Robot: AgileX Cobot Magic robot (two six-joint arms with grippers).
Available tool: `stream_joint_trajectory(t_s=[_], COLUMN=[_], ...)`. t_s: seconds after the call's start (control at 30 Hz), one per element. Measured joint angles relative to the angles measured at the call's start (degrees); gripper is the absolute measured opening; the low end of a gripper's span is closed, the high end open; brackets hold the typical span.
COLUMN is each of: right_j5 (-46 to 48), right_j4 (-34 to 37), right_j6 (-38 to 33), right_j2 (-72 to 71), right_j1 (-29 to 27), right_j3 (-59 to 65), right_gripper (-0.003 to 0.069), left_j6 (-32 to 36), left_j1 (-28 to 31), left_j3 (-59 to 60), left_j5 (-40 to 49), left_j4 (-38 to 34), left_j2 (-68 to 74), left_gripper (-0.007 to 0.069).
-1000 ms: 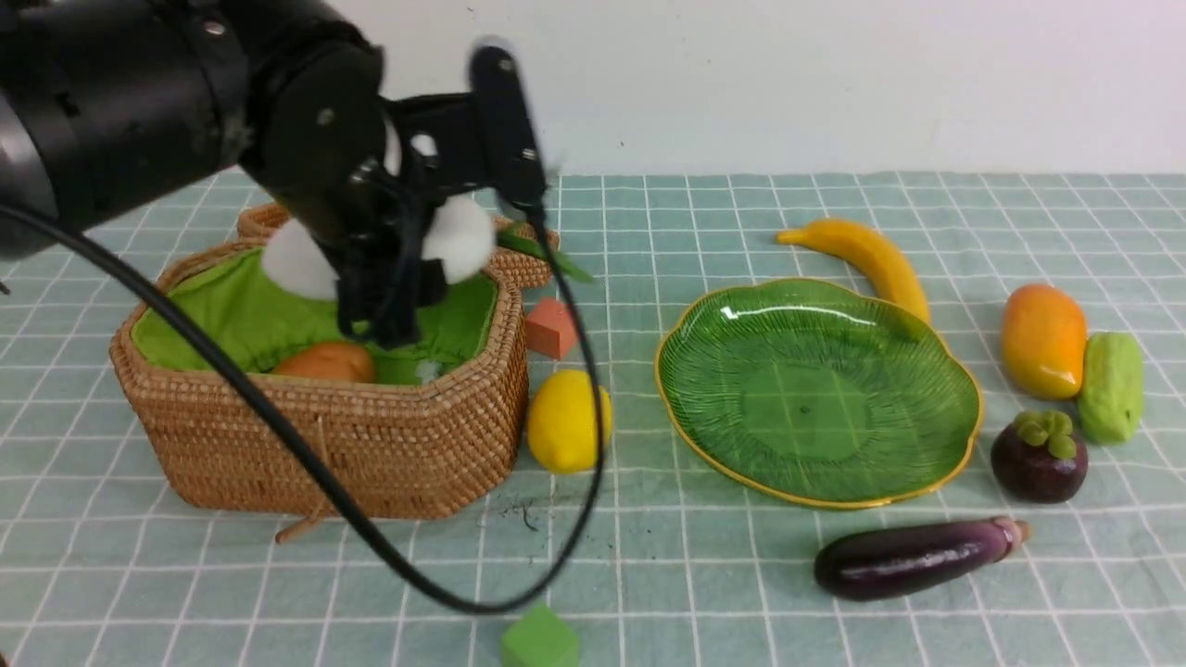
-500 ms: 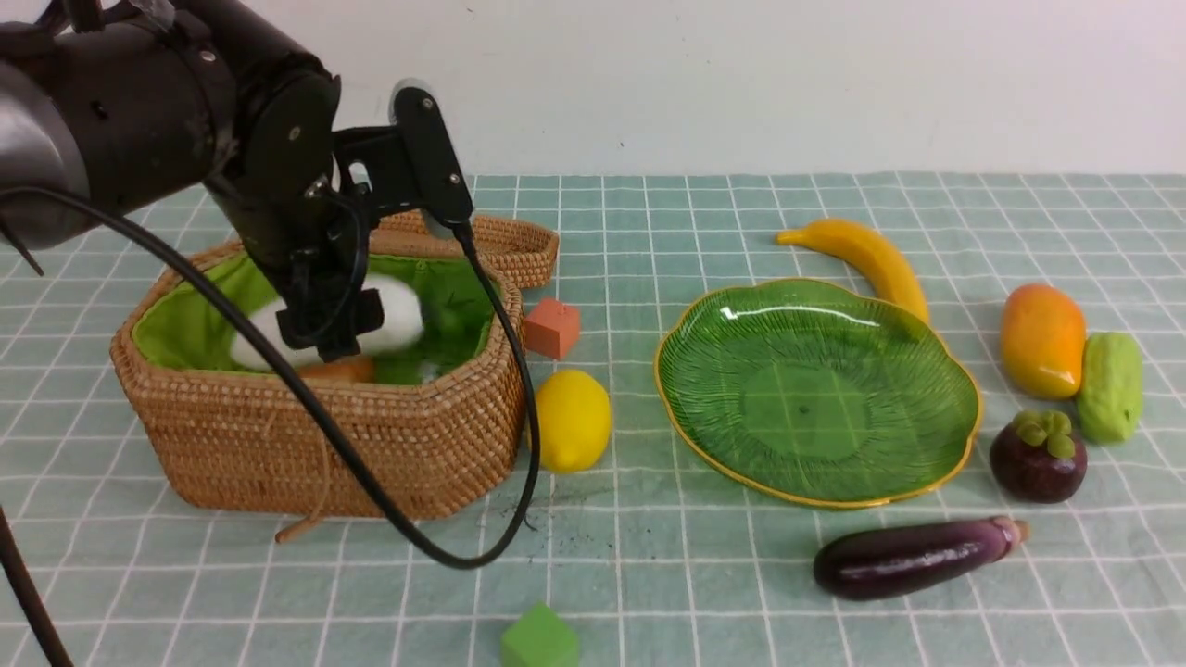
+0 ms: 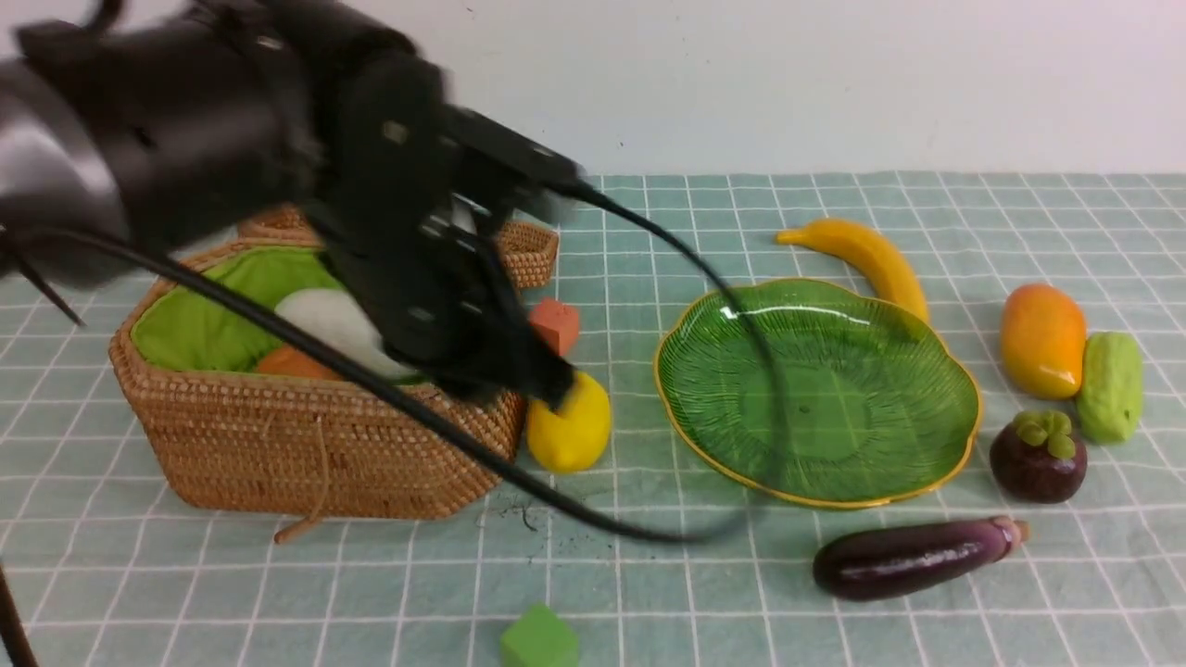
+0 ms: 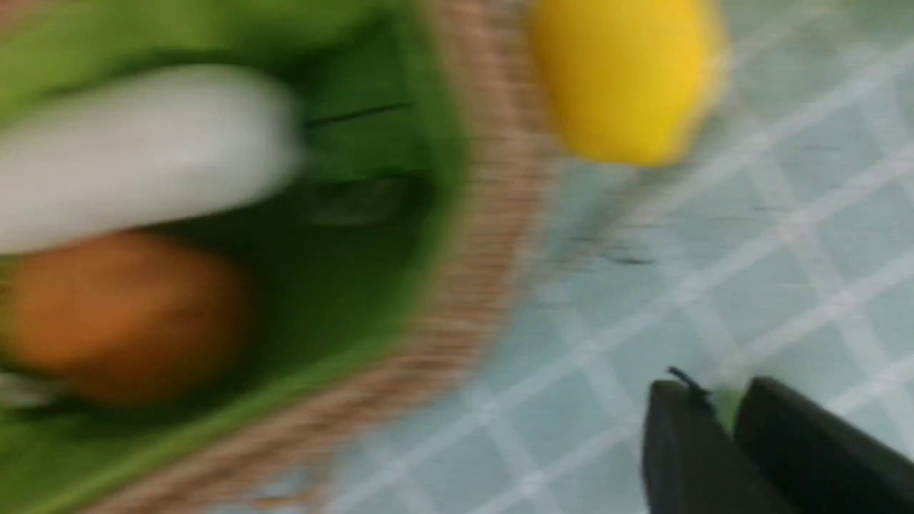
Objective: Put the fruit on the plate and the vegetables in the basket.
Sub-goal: Grab a lemon with your left arm and place it on the plate on the right
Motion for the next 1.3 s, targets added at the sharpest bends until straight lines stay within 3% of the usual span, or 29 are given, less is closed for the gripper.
stream_joint_trajectory(t_s=[0.07, 0.2, 0.33, 0.4, 0.43, 0.47, 0.57, 0.7, 0.97, 1.3], right_j5=[1.13, 2.97, 5.17, 7.27, 7.46, 7.90, 8.53, 8.74, 8.95, 9.51], right_j4=[0.00, -0.06, -1.06, -2.41, -2.55, -3.18, -4.24, -4.90, -4.92, -4.92], right_j6=[0.00, 0.00, 0.00, 0.11, 0.11, 0.17, 0.75, 1.25, 1.42, 1.46], right_j2=[0.00, 0.00, 0.00, -0.27, -0.38, -0.83, -1.92, -3.22, -3.61, -3.65], right_j1=[0.00, 0.00, 0.00, 0.00, 0.00, 0.00, 0.00, 0.00, 0.00, 0.00], right_j3=[0.00, 0.00, 0.00, 0.00, 0.00, 0.00, 0.00, 0.00, 0.00, 0.00], right_gripper=[0.0161, 0.0161, 0.0161, 0.0161, 0.0161, 0.0161, 0.0161, 0.0161, 0.0161, 0.0161], left_j6=[-1.38, -3.17, -5.45, -8.60, -8.86, -10.93, -14.25, -17.14, -21.27, -23.26], left_j1=[-3.27, -5.90, -5.79, -5.72, -5.66, -5.65, -5.60, -5.55, -5.55, -5.55], left_j3=[-1.01, -8.59, -16.64, -21.49, -21.81, -23.91, -25.94, -26.25, -26.44, -26.62], left_j5=[0.57, 3.46, 5.88, 6.09, 6.01, 5.69, 5.00, 3.91, 3.06, 3.36], left_j4=[-0.82, -1.28, 2.51, 7.26, 8.11, 11.57, 17.28, 24.11, 30.80, 31.17], left_j2=[1.44, 8.19, 16.05, 20.57, 21.25, 23.87, 27.68, 32.07, 35.36, 36.35], left_gripper=[-0.0013, 0.0007, 0.0122, 0.0269, 0.0279, 0.0363, 0.0491, 0.0598, 0.0580, 0.0573])
